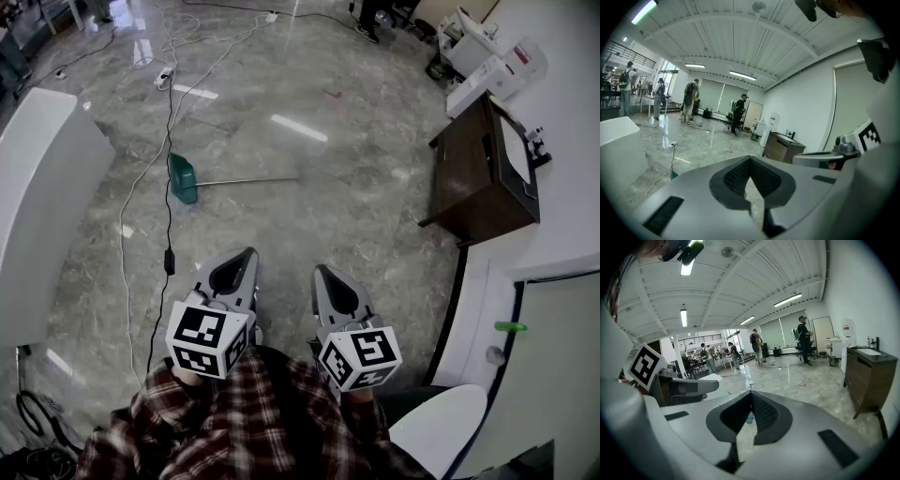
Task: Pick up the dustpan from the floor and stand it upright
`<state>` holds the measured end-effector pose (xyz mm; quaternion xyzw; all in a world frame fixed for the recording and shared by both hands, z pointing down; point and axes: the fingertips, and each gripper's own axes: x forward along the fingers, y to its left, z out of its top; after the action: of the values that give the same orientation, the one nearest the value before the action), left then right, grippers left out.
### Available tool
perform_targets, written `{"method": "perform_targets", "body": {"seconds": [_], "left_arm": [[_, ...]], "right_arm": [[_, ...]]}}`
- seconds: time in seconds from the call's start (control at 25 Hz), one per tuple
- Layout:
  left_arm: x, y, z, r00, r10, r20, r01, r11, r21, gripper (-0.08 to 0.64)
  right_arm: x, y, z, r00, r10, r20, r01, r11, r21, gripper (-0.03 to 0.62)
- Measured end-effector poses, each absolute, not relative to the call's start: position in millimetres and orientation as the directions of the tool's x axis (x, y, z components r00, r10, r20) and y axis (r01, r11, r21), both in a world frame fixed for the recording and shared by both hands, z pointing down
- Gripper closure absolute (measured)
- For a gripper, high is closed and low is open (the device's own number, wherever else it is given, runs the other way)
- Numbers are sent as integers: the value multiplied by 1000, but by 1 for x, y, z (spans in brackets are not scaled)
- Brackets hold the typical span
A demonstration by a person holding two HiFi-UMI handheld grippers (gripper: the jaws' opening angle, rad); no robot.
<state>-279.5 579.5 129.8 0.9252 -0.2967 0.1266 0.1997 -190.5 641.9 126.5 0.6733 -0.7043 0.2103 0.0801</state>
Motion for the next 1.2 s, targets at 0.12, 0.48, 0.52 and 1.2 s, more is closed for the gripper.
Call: {"method": "perform_targets", "body": {"seconds": [0.12, 0.48, 0.52, 1.2], "left_arm": [[-265, 536, 132, 795, -497, 348, -597, -744, 300, 558], [-208, 401, 124, 826, -455, 333, -553, -769, 320, 558], [-204, 388, 126, 826, -454, 334, -552, -770, 320, 560], [-117, 201, 154, 706, -584, 401, -704, -642, 304, 559]], "right_arm": [[-177, 598, 128, -81, -912, 401, -984, 10, -178, 581], [-126, 460, 115, -57, -908, 414, -990, -4, -144, 581], [-119, 448, 116, -49, -909, 414, -990, -12, -144, 581], [13, 262, 144, -136, -886, 443, -979, 52, -196, 581]]}}
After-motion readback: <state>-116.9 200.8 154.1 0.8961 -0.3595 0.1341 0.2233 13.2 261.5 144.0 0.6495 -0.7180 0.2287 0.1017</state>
